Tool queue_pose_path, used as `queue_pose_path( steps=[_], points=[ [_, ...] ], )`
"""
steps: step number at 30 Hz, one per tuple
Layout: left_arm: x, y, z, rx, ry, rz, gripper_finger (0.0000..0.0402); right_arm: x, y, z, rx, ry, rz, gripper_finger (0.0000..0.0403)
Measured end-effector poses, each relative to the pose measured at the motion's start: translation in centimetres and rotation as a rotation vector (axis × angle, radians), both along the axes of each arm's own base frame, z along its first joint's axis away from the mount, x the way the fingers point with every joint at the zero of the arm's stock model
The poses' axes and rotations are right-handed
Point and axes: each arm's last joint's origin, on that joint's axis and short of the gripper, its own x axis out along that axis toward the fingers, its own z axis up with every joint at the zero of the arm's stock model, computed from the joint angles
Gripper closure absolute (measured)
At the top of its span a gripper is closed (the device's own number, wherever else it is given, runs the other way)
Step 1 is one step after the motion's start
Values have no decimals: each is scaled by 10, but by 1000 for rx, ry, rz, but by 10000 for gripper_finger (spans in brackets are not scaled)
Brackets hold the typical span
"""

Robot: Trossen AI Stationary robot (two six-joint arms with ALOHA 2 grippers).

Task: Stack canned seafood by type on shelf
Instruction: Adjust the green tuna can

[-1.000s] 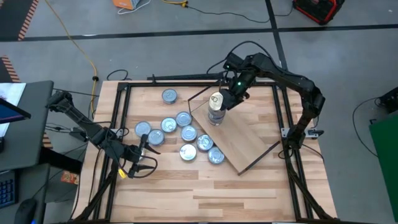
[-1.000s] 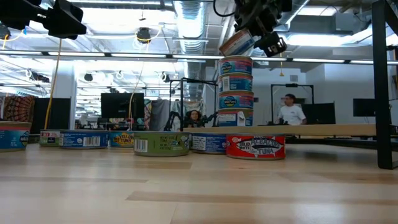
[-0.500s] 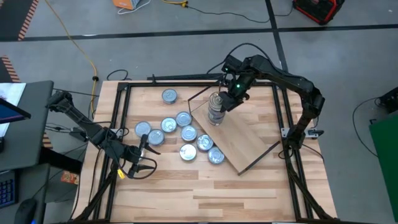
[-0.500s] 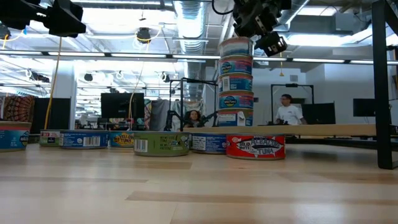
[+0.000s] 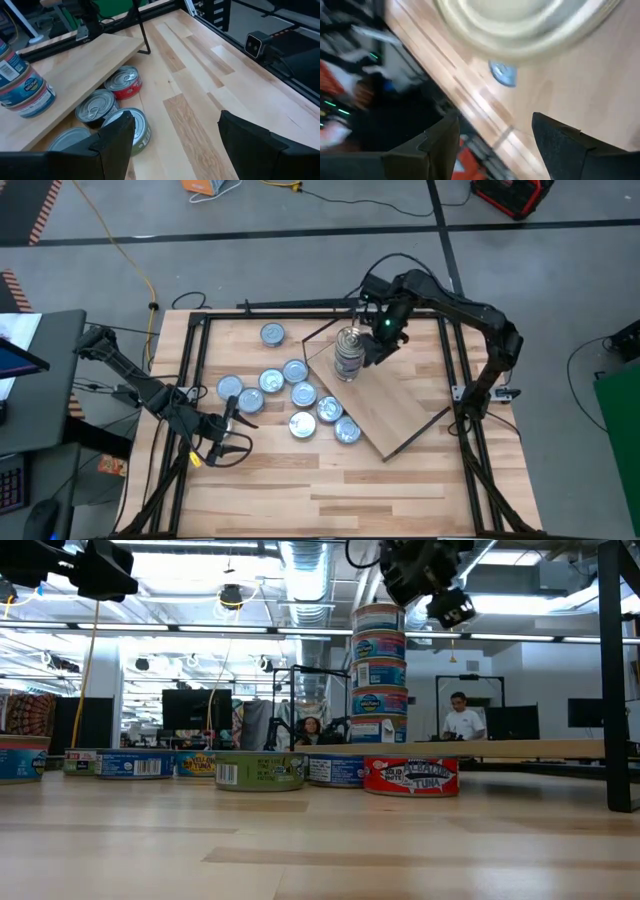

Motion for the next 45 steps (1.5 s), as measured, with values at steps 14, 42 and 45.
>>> queue_pose_path(
  steps=[14, 42, 45],
  points=[
    [1, 5, 1, 6, -31, 176, 125, 46, 106, -1, -503, -100, 351, 132],
    [1, 5, 0, 56, -35, 153, 125, 102, 234, -18, -891, -447, 281, 132],
    [1, 5, 0, 56, -34, 153, 125, 110, 251, -36, -892, -439, 336, 132]
  ],
)
